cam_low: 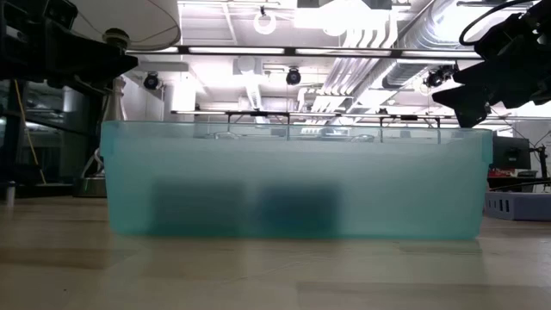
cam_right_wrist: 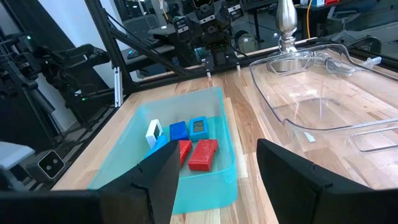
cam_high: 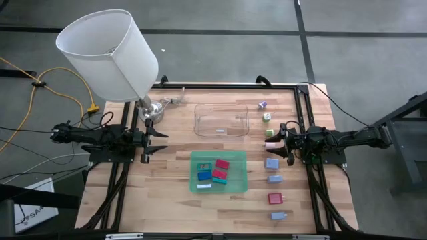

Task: Pick & Place Office items
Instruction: Put the bottom purple charger adapter into transparent bin

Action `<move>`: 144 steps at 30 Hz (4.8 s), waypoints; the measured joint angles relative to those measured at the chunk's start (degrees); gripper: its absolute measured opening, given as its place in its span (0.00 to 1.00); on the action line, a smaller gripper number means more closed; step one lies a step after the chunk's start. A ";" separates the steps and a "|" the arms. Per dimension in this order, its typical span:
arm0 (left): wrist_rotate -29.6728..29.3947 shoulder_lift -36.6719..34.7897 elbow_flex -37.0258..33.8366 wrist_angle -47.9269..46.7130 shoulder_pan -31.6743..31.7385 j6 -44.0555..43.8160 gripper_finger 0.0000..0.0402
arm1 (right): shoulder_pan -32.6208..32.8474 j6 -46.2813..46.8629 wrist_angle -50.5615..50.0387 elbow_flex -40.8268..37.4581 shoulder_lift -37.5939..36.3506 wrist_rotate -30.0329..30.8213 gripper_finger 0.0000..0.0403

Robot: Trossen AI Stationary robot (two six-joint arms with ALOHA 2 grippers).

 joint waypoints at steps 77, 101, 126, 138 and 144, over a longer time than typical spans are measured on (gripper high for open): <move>0.00 -0.02 0.00 0.02 -0.01 0.00 0.46 | 8.08 -8.48 7.36 23.92 18.98 -3.90 0.50; -0.01 -0.02 0.00 0.11 0.00 0.00 0.46 | 28.75 -16.72 2.63 29.33 31.34 23.63 0.50; 0.00 -0.02 0.00 0.13 0.01 0.00 0.46 | 41.94 3.30 -12.09 42.03 49.38 36.22 0.50; -0.02 -0.02 0.00 0.12 -0.01 0.00 0.46 | 42.29 10.79 -12.07 42.51 55.37 34.03 0.50; -0.02 0.00 0.00 0.13 0.01 0.00 0.46 | 43.33 17.86 -13.44 42.51 57.25 32.63 0.50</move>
